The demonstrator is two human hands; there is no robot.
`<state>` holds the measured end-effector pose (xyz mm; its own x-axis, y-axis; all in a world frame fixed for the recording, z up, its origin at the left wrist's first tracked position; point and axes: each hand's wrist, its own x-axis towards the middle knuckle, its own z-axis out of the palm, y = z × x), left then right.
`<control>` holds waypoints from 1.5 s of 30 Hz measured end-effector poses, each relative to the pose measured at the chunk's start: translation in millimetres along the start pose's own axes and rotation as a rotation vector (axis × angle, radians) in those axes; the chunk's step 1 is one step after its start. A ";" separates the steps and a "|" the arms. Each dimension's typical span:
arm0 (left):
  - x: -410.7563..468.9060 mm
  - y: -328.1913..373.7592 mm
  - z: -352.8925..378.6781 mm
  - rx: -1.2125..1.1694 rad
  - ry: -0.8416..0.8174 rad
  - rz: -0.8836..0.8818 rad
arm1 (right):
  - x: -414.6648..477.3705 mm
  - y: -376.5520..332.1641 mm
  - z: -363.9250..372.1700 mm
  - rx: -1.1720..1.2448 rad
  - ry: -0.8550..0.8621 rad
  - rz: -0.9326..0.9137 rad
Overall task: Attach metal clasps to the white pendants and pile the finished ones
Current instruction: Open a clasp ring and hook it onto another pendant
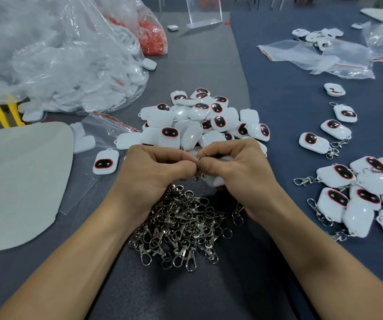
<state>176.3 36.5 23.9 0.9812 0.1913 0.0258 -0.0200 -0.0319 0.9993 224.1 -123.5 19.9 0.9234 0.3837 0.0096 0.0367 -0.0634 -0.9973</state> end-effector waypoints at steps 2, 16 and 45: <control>0.3 1.1 -1.4 0.001 -0.029 -0.035 | -0.2 0.3 -2.0 -0.016 -0.020 0.001; -8.8 -6.1 -1.4 1.035 0.180 0.343 | 3.9 -0.6 -13.3 0.040 0.002 0.128; -1.7 -12.1 0.7 0.804 -0.066 0.321 | 6.4 10.4 -22.9 -0.244 0.046 -0.024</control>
<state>174.9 35.9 11.8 0.9609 -0.0023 0.2770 -0.1806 -0.7631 0.6205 239.2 -142.8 11.2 0.9373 0.3460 0.0415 0.1446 -0.2777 -0.9497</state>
